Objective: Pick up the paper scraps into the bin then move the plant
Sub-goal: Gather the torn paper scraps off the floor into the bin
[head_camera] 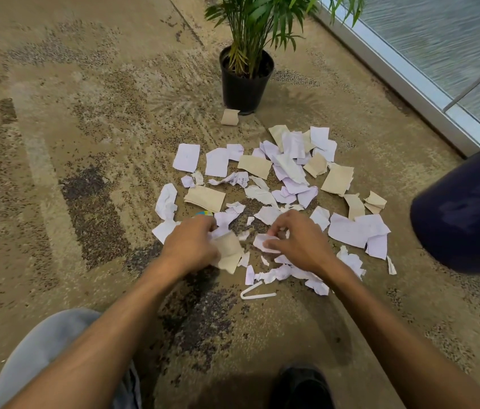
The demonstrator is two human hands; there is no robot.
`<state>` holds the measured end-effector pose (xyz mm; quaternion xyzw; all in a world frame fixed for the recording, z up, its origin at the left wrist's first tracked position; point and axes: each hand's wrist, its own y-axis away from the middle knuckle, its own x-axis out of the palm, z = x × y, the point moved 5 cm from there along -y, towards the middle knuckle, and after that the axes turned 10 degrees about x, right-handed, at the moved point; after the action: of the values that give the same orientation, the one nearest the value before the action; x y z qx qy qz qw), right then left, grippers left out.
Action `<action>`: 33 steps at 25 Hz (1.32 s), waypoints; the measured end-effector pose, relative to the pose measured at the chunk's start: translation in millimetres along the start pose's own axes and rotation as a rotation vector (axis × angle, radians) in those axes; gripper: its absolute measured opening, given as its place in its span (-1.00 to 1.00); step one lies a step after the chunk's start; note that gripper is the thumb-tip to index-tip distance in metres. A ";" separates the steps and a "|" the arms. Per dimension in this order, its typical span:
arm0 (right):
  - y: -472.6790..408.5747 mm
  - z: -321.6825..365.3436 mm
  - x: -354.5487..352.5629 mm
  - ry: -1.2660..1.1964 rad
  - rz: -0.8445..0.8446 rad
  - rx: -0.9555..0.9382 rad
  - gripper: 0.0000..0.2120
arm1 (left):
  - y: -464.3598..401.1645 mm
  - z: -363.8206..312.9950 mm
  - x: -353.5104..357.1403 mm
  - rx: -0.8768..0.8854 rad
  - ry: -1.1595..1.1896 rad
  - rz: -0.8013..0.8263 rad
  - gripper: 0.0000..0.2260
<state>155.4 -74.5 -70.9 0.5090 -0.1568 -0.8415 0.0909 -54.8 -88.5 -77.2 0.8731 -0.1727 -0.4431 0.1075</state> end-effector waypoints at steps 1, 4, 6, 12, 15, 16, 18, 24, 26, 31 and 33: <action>-4.7 0.4 -5.8 -0.068 -0.015 -0.006 -0.84 | -2.7 3.0 -5.1 0.006 0.127 -0.041 -0.73; -24.8 -2.3 -15.6 -0.155 -0.035 0.008 -0.89 | -12.3 17.9 -20.6 -0.052 0.421 -0.215 -0.75; -33.7 -3.6 -8.7 -0.101 0.028 0.020 -0.84 | -20.4 28.5 -24.4 -0.113 0.464 -0.292 -0.75; -24.7 1.0 1.6 0.107 -0.076 -0.099 -0.80 | -40.1 32.1 -31.8 -0.103 0.144 -0.358 -0.51; -22.4 6.0 -6.6 0.043 -0.048 -0.128 -0.81 | -45.4 27.0 -33.9 -0.063 -0.015 -0.374 -0.38; -24.5 7.8 -11.1 -0.030 -0.009 -0.117 -0.81 | -47.7 26.4 -34.3 -0.060 -0.048 -0.367 -0.33; -31.7 14.4 -22.3 -0.205 0.076 -0.101 -0.73 | -52.9 27.1 -34.3 -0.066 -0.126 -0.322 -0.27; -92.3 50.4 -39.1 -0.341 0.155 -0.114 -0.62 | -61.4 29.1 -34.3 -0.057 -0.116 -0.238 -0.46; -109.7 62.8 -32.9 -0.300 0.132 -0.130 -0.62 | -62.3 26.5 -31.4 -0.049 -0.098 -0.209 -0.56; -117.1 70.2 -1.8 -0.086 0.096 -0.237 -0.67 | -65.6 19.4 -27.6 -0.035 -0.078 -0.159 -0.64; -114.6 67.9 0.7 -0.020 0.069 -0.259 -0.71 | -66.5 19.3 -27.8 -0.055 -0.013 -0.171 -0.65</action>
<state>95.8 43.9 -82.9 0.4789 -0.0648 -0.8561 0.1832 -71.9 -17.2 -90.7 0.8785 -0.0861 -0.4608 0.0922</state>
